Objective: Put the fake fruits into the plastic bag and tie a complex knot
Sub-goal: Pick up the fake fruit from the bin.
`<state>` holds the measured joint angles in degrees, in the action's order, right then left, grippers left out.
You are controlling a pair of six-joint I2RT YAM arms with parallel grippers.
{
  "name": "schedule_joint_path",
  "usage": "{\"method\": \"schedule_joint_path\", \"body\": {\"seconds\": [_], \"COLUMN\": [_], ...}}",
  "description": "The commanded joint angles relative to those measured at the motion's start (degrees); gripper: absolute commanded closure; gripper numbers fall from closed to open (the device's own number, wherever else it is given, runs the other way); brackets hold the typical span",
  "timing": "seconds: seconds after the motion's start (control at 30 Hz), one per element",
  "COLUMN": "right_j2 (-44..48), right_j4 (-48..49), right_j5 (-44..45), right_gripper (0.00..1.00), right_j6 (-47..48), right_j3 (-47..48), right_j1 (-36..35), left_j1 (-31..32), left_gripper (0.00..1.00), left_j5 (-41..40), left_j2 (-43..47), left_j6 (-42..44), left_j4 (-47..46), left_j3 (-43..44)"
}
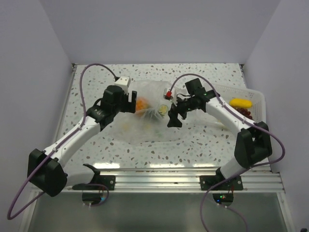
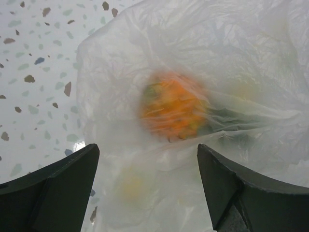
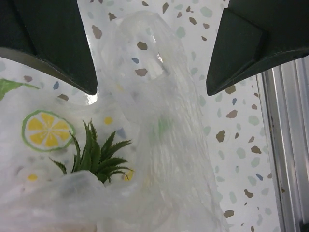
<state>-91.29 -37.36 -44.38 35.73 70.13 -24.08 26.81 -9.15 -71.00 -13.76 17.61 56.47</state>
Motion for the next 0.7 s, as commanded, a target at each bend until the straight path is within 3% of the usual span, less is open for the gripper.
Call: {"method": "schedule_joint_path", "body": {"seconds": [0.0,0.13,0.23,0.4,0.67], "right_j2": [4.79,9.44,11.56,6.48,-0.73], "right_j4": [-3.94,-4.04,2.54,5.80,14.06], "right_j5": [6.75,10.80,12.30,9.14,9.84], "right_gripper": [0.02,0.01,0.01,0.05,0.06], "right_j6": [7.60,6.21,1.29,-3.73,-6.99], "right_j3": [2.47,-0.68,-8.31,-9.48,-11.50], "right_j1": [-2.82,-2.30,1.38,4.21,4.30], "left_j1": [2.98,5.79,6.94,8.08,10.81], "left_gripper": [0.11,0.12,0.15,0.20,0.21], "left_j5": [-12.73,-13.45,-7.30,4.62,8.88], "left_j2": [0.78,2.00,1.92,0.34,-4.23], "left_j6": [6.02,9.45,8.31,5.85,4.71], "left_j4": [-7.67,-7.85,-6.10,-6.79,-6.62], "left_j3": [0.22,1.27,2.15,3.29,6.55]}}
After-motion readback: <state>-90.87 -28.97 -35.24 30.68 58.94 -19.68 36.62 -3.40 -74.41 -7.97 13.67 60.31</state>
